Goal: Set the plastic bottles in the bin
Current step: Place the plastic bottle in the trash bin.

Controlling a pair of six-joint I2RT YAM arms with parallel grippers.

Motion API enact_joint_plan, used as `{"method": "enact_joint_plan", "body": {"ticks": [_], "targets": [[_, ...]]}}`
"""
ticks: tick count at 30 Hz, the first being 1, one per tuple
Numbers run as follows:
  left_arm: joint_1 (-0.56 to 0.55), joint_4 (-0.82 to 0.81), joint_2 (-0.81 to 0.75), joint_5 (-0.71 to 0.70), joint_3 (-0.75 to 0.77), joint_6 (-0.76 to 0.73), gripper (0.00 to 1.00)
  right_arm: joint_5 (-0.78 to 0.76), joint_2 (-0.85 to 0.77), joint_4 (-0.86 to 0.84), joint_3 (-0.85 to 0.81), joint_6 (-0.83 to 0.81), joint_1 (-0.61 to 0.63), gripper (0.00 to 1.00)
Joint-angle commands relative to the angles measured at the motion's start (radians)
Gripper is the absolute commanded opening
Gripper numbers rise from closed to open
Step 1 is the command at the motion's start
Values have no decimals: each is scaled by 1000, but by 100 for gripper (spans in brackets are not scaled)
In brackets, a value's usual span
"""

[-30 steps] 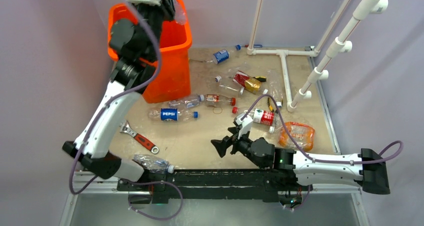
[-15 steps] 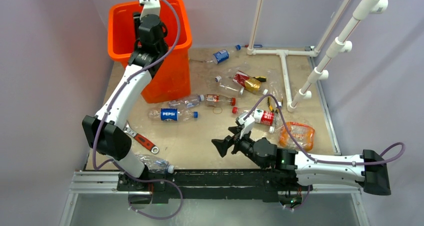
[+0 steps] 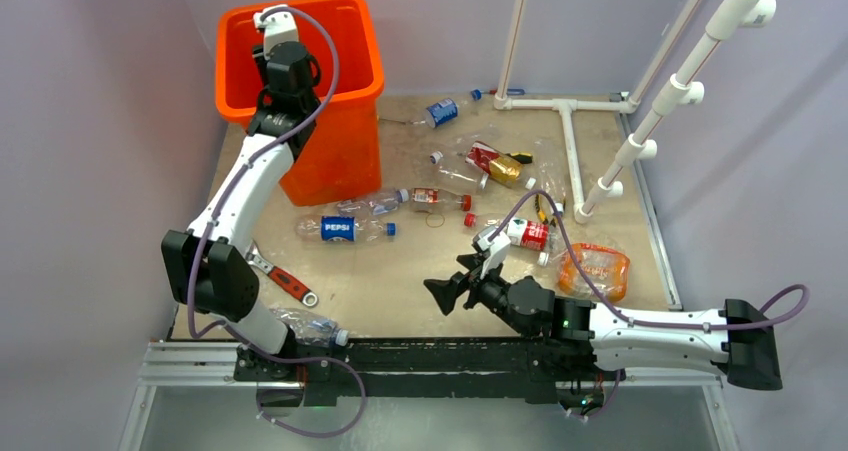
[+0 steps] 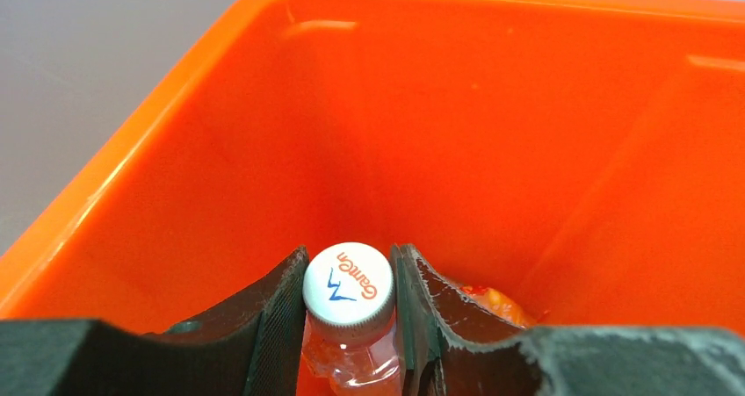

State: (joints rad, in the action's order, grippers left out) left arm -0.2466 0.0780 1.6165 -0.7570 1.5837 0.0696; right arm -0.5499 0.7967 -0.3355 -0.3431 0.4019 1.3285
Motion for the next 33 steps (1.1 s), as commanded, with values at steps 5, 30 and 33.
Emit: {"method": "enact_joint_plan", "body": {"ticks": [5,30,33], "targets": [[7,85,-17,107,-46,101,29,-1,-2,9,-10,20,3,99],[-2,63,-482,731,-44,393,99,-319,243,470,-380,38,-76,99],[-10,58,-532,1010,-174,464,99,-244,322,560,-442,76,-236,99]]}}
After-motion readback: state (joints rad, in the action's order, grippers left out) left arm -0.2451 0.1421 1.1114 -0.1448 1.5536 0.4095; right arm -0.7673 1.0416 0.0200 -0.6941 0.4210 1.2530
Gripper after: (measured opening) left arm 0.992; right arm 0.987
